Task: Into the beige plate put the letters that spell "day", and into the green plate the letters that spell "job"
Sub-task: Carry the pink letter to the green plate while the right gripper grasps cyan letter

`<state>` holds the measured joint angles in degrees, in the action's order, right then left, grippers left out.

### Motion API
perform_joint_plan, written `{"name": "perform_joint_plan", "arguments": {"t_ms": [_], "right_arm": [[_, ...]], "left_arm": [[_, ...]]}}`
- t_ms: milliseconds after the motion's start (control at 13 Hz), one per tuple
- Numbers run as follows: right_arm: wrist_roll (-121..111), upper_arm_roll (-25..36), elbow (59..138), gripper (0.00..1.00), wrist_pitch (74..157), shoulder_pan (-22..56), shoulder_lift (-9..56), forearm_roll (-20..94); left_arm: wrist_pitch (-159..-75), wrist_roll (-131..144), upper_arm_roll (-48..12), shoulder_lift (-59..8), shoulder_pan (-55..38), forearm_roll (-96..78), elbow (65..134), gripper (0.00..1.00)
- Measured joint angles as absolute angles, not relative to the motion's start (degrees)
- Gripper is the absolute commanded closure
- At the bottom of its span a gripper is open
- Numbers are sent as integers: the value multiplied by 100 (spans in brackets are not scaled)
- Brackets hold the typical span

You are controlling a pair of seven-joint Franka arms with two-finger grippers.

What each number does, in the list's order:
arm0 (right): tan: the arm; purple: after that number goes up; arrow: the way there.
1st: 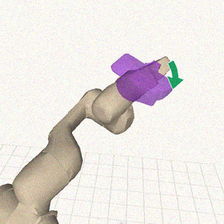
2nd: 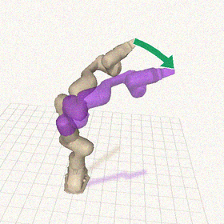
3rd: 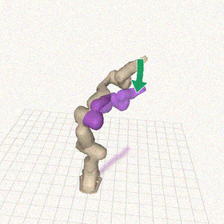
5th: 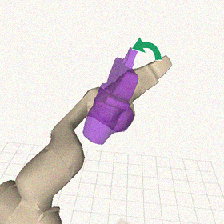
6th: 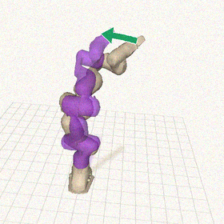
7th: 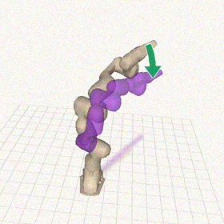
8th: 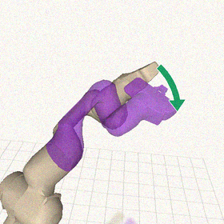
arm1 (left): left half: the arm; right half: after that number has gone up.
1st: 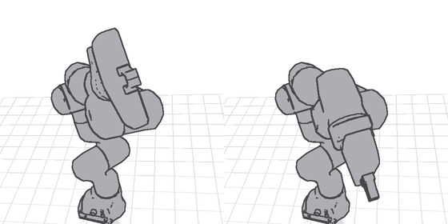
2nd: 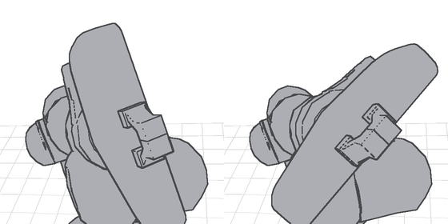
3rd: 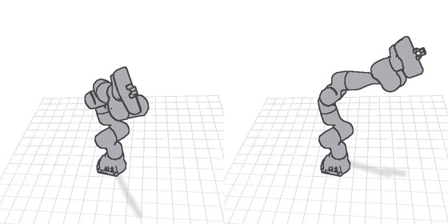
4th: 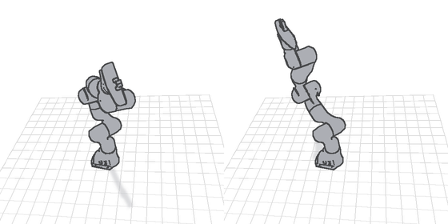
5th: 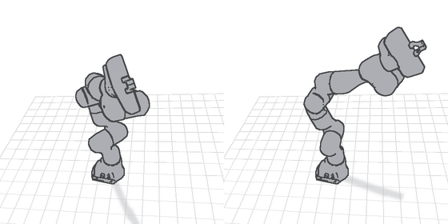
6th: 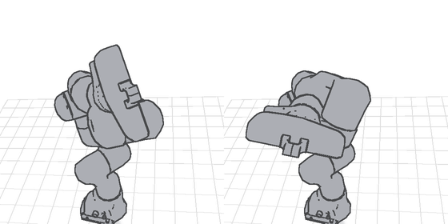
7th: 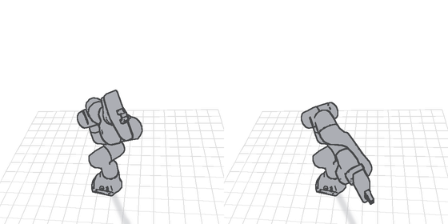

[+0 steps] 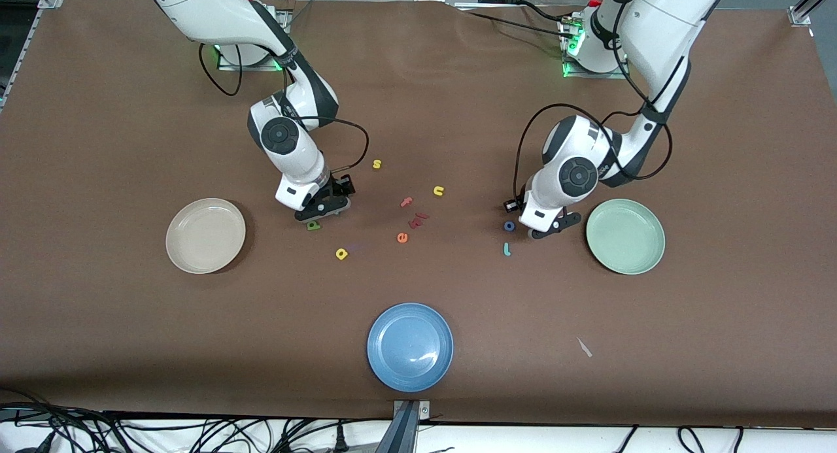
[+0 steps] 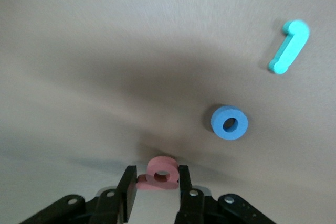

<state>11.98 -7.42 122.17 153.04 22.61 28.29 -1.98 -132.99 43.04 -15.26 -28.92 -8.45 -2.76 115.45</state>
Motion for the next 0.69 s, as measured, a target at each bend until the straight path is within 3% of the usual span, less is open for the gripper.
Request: {"name": "perform_joint_plan", "arguments": {"t_ms": [386,617,694], "right_arm": [[1125,-727,12203,46,15305,2260,2881,-200],[1115,-715,12191,53,15304,2258,2880,-202],[1113,-711,12189,56,15304,2257,2880,-203]], "left_arm": [[-12304,2780,-1457,-2061,246,-261,11481,85],[-12256,1947,-1430,-2079,978,158,11523,84],[-12264,1848,-1429,-2166,1135,362,11522,79]]}}
